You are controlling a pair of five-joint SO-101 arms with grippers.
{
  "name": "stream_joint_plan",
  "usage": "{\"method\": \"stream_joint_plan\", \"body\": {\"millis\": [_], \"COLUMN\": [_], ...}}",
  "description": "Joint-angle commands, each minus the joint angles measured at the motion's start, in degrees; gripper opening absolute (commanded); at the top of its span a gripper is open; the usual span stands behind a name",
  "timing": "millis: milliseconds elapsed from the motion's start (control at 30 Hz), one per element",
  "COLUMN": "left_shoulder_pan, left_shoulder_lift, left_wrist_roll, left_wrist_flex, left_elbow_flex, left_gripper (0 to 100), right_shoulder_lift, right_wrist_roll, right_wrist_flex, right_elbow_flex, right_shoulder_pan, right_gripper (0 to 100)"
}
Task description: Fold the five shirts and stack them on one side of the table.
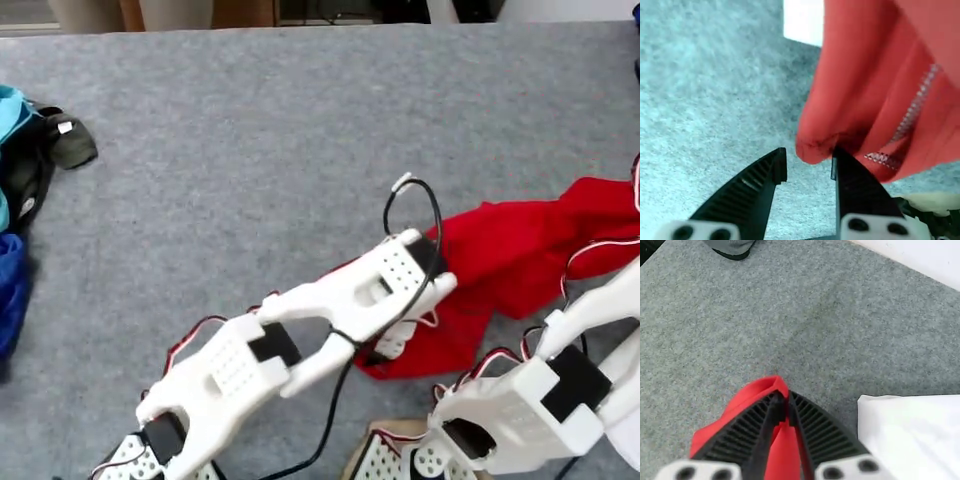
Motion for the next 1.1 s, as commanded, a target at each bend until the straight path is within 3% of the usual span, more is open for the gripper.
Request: {"method": "stream_joint_plan", "body": {"millis": [0,200,300,600,867,1067], "left_shoulder_pan": [-1.23,-1.14,-0.88,-2.99,-8.88,-18.29], "left_shoulder_lift": [2.95,7.60,7.78,6.11,-8.84,-25.63], "left_wrist_roll": [-0.35,-0.18,-0.26,0.00,-0.26,0.00], "left_wrist_flex": [-0.53,0.09,1.41,2.90,2.90,2.90], "left_elbow_flex": [-3.60,-9.14,-10.20,-10.55,-10.81,-13.80], "left_gripper": [16,14,2,2,2,2], "right_shoulder_lift": [-0.13,-0.13,-0.22,-0.22,-0.48,-0.57], "right_wrist_roll": [0.53,0.53,0.53,0.44,0.44,-0.09], "right_wrist_flex": [-1.14,-1.32,-2.55,-2.81,-2.37,4.57], "right_elbow_flex": [-0.48,-0.48,-0.48,-0.40,-0.40,-0.48], "right_shoulder_pan": [-0.75,-1.27,-1.27,-1.27,-1.63,-8.31], "right_gripper": [0.6,0.6,0.6,0.6,0.6,0.6]}}
